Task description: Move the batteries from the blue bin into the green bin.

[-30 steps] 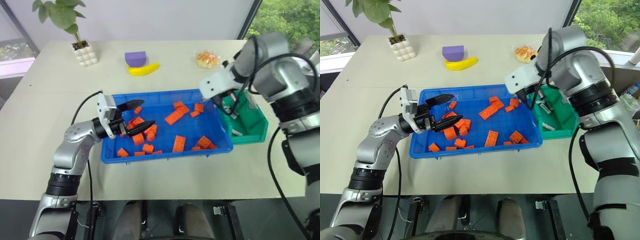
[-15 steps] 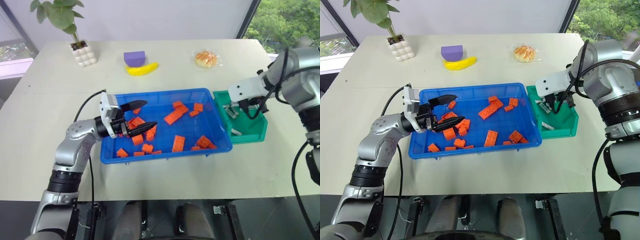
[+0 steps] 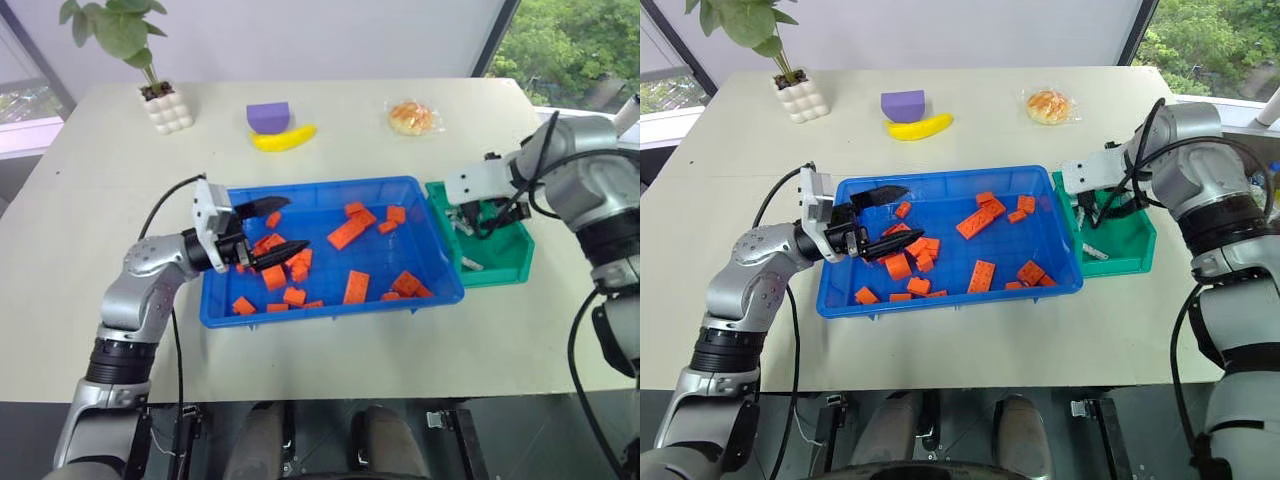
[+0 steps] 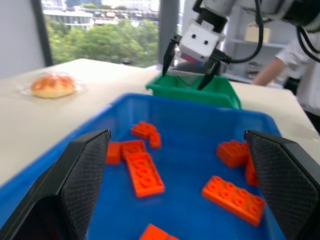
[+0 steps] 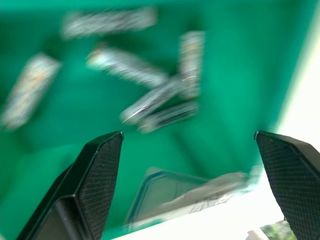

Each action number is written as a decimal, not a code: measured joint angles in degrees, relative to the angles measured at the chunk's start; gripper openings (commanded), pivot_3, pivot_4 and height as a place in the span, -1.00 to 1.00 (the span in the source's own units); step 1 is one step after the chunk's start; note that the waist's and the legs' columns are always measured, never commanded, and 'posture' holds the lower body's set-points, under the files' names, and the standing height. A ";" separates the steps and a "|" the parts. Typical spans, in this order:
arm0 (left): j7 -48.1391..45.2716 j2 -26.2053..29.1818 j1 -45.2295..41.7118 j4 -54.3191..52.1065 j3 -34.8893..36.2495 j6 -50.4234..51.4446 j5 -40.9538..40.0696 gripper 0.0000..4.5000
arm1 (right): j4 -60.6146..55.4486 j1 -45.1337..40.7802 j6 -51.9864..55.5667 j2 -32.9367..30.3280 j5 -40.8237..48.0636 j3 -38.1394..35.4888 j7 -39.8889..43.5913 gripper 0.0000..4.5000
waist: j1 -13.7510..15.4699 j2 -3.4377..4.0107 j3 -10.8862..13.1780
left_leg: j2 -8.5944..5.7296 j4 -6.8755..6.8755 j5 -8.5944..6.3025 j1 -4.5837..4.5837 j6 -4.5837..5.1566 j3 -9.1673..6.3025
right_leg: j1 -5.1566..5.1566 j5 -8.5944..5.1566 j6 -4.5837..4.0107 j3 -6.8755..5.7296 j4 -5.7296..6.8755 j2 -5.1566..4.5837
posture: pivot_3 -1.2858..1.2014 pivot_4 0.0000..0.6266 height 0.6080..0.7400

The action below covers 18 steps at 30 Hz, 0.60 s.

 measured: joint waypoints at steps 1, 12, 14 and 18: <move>1.68 0.02 -1.43 0.27 1.86 0.15 -0.63 1.00 | 2.68 -1.45 0.06 1.10 0.35 -1.36 -4.66 0.98 | 0.02 -0.01 0.01 | 0.00 0.01 0.01 0.00 -0.01 -0.02 | 0.00 0.00 0.00 0.00 0.01 0.00 | 0.03 -0.52 0.99; 15.65 8.10 2.73 2.73 17.27 2.61 0.31 1.00 | 24.59 -3.17 2.07 4.39 19.79 -26.56 -38.35 0.98 | 0.12 -0.04 0.01 | -0.07 -0.05 0.00 -0.02 -0.01 -0.04 | 0.04 0.00 0.00 -0.02 -0.01 -0.03 | 0.03 -0.52 0.99; 17.68 8.70 6.20 1.43 19.11 2.72 0.73 1.00 | 26.80 -1.58 1.71 3.77 21.63 -28.69 -41.95 0.98 | -0.04 -0.04 0.01 | -0.04 -0.05 0.01 -0.02 -0.01 -0.02 | 0.03 0.00 0.00 -0.01 -0.01 -0.03 | 0.03 -0.52 0.99; 21.54 8.26 14.53 -3.67 22.59 2.72 1.00 1.00 | 29.83 2.00 -0.38 1.82 24.81 -32.98 -49.68 0.98 | -0.11 -0.03 0.01 | -0.02 -0.06 0.00 -0.02 -0.01 0.00 | 0.02 0.00 0.00 0.01 0.00 -0.03 | 0.03 -0.52 0.99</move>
